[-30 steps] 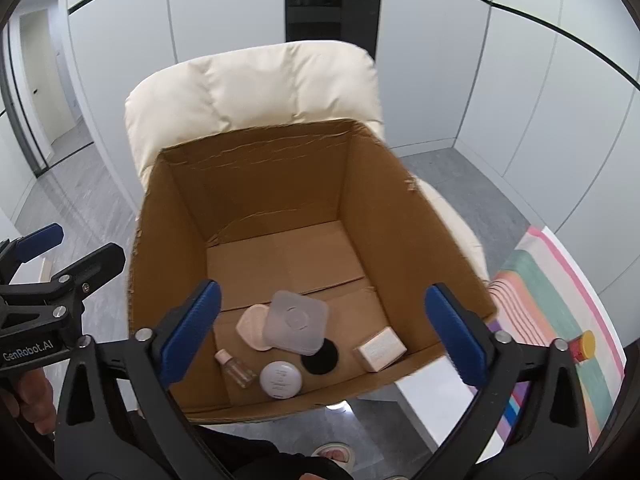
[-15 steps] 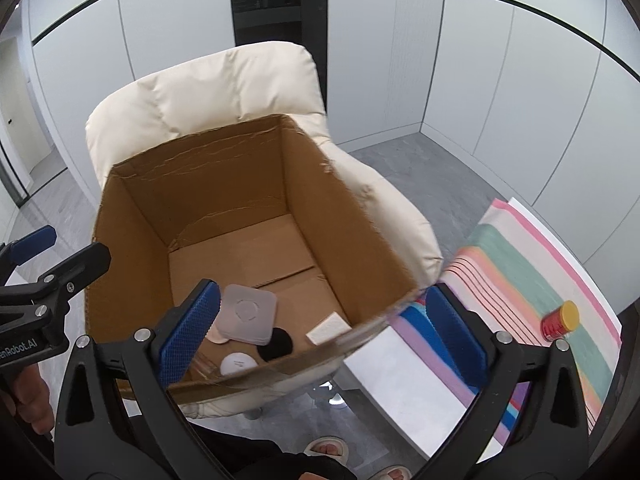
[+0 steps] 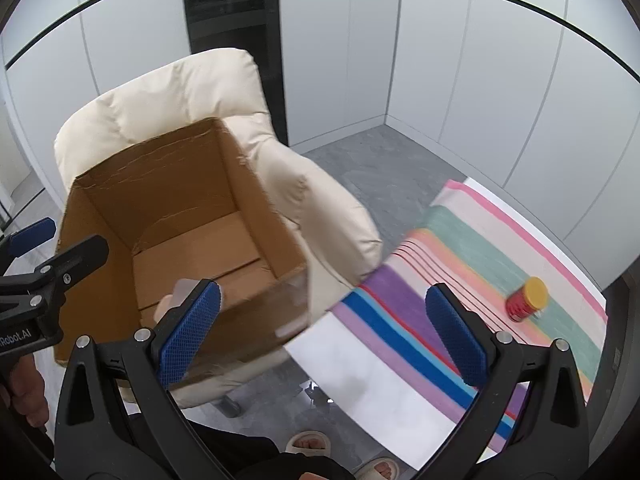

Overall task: Organize objects
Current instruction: 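Move both tools back from the cardboard box toward the red can, then grasp the red yellow-lidded can with the left tool while the right tool grasps the clear container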

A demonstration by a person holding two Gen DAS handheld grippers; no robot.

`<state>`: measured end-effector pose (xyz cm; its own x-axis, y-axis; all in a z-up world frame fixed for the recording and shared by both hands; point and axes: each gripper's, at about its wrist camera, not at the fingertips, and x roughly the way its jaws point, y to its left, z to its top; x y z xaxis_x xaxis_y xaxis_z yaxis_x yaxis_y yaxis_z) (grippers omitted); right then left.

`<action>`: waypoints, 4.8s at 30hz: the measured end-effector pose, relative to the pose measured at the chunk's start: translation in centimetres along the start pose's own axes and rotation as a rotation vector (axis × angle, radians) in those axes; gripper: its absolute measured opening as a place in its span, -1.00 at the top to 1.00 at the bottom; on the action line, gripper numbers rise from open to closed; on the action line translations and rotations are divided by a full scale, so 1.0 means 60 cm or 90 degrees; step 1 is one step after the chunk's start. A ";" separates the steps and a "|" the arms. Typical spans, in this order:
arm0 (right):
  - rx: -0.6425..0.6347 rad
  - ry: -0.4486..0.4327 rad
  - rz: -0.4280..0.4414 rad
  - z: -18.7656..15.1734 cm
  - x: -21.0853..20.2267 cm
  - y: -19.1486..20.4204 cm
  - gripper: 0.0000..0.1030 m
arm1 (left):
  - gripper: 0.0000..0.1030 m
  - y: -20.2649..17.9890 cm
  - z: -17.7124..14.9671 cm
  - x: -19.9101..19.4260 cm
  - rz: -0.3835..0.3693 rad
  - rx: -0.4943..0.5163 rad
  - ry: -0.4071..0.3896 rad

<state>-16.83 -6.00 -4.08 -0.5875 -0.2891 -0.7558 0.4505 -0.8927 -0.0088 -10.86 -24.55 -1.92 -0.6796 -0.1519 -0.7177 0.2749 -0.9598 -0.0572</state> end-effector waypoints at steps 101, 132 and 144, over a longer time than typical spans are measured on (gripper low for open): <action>0.313 0.147 -0.180 -0.298 0.220 -0.691 -0.69 | -0.06 -0.792 -0.128 0.430 -0.261 0.355 0.134; 0.227 0.111 -0.152 -0.203 0.263 -0.595 0.07 | -0.05 -0.656 -0.089 0.386 -0.220 0.290 0.150; 0.252 0.081 -0.162 -0.204 0.109 -0.551 0.07 | -0.05 -0.646 -0.077 0.242 -0.229 0.306 0.124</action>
<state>-27.34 25.84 -16.76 -0.5485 -0.0215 -0.8359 -0.0023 -0.9996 0.0272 -28.24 11.53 -13.29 -0.5233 0.2029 -0.8276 -0.3151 -0.9485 -0.0333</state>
